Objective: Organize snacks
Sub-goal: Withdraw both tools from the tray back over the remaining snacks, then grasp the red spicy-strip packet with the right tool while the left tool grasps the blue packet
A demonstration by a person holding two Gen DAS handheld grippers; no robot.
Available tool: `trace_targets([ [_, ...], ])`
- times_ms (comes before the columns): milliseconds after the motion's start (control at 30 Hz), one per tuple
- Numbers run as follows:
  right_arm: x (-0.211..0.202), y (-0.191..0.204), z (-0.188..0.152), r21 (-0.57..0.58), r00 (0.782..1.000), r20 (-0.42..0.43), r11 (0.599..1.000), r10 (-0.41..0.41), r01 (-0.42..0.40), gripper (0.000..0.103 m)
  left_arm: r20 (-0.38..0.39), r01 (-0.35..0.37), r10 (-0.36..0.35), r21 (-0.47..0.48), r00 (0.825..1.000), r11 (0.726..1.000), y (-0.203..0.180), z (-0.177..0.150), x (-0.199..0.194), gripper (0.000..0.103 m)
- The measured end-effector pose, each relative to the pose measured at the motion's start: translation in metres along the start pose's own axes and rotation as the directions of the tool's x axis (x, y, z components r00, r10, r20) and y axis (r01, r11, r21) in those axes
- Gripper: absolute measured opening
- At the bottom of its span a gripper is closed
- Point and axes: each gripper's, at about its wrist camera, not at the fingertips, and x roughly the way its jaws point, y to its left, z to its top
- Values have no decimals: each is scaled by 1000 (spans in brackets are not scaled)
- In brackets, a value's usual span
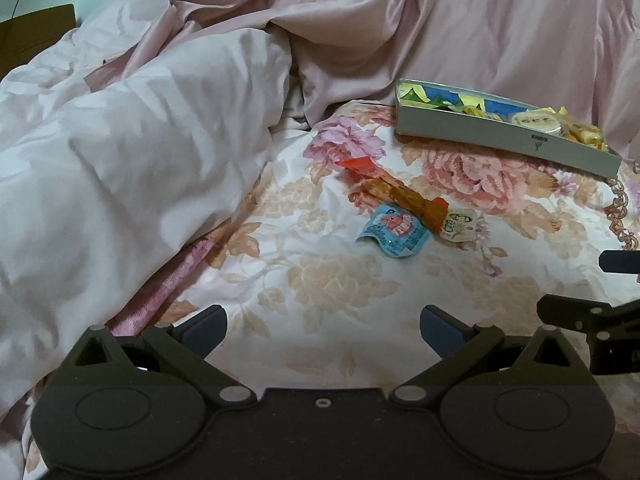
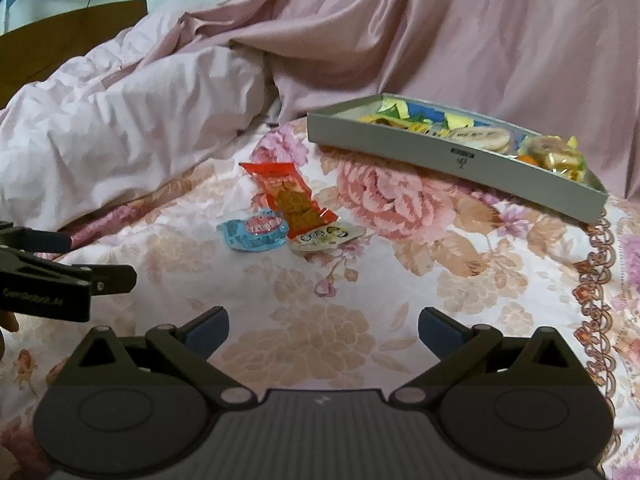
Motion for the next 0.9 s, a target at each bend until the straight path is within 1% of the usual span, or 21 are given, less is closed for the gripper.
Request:
trace_targets([
  [167, 18, -5, 9, -3, 1000, -19, 1000, 3, -4, 103, 23, -14, 14, -7, 1000, 1000, -1, 7, 17, 102],
  [333, 37, -11, 23, -22, 1000, -19, 1000, 0, 0, 103, 31, -8, 9, -52, 999, 999, -1, 18, 38, 102],
  [467, 55, -15, 37, -50, 1000, -21, 999, 0, -1, 103, 29, 22, -21, -40, 999, 999, 2, 25, 53, 102],
  [567, 71, -17, 48, -90, 1000, -8, 996, 19, -19, 103, 33, 13, -12, -40, 999, 999, 5, 28, 61, 102],
  [667, 92, -18, 60, -126, 998, 0, 990, 63, -63, 103, 36, 7, -5, -45, 999, 999, 10, 31, 66, 102],
  [733, 107, -18, 68, -140, 994, -4, 984, 113, -112, 103, 34, 9, -7, -57, 999, 998, 13, 32, 68, 102],
  [833, 132, -16, 79, -143, 981, -36, 971, 188, -192, 103, 32, 15, -13, -70, 999, 997, 15, 32, 71, 102],
  [900, 148, -13, 85, -145, 973, -60, 963, 222, -229, 103, 34, 19, -16, -70, 999, 997, 15, 32, 72, 102],
])
